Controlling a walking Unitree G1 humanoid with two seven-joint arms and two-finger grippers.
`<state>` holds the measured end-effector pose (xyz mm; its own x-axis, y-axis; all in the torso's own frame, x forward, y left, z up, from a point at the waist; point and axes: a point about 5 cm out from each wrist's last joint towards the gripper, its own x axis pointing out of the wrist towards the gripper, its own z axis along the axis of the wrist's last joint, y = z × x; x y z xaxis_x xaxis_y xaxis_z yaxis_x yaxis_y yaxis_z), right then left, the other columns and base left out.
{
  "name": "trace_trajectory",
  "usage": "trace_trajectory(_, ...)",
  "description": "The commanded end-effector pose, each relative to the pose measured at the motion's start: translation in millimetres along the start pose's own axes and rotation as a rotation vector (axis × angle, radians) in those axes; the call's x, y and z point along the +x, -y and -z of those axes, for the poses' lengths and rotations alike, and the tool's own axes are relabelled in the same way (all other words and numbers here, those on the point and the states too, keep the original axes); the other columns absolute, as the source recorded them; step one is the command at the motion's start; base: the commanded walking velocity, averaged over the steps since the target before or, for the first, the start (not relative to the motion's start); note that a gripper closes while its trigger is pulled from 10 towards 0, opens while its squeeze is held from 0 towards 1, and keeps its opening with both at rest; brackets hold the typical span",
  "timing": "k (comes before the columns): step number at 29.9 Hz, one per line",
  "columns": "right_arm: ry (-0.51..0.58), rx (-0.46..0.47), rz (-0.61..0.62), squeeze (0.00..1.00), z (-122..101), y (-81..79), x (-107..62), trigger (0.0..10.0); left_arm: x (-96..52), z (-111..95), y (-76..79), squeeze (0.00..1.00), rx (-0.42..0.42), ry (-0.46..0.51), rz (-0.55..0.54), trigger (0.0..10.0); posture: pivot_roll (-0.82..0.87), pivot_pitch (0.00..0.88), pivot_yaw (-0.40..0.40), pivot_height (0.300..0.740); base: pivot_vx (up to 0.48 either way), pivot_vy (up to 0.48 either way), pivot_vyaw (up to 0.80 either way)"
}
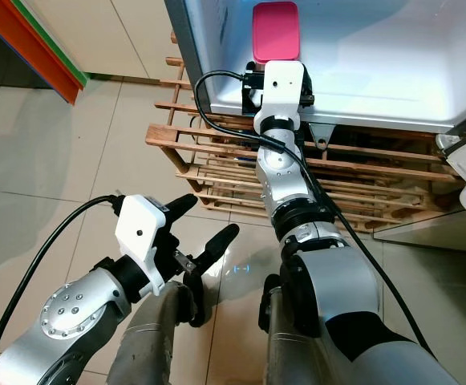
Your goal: Restocking fridge
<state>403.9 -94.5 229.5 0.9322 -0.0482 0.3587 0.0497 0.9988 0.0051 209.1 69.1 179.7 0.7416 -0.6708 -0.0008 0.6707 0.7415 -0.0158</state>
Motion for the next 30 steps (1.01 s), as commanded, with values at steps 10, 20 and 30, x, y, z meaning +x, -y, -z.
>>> trace_trajectory(10,-0.05,0.106,-0.055,0.0,2.4,-22.8,-3.4,10.0,-1.0,6.5,0.4,0.0,-0.015,-0.02,-0.012,10.0,0.28,0.483,0.079,0.71,0.0,0.0,0.0)
trace_trajectory(20,-0.031,0.178,-0.082,0.0,-7.4,-33.2,-0.2,10.0,3.4,5.7,-0.1,0.0,-0.006,-0.01,-0.01,10.0,0.27,0.47,0.071,0.71,0.0,0.0,0.0)
trace_trajectory(30,-0.083,0.123,-0.164,0.0,3.4,-43.1,-7.7,10.0,6.8,4.7,-1.3,0.0,-0.015,0.003,0.001,10.0,0.25,0.446,0.056,0.71,0.0,0.0,0.0)
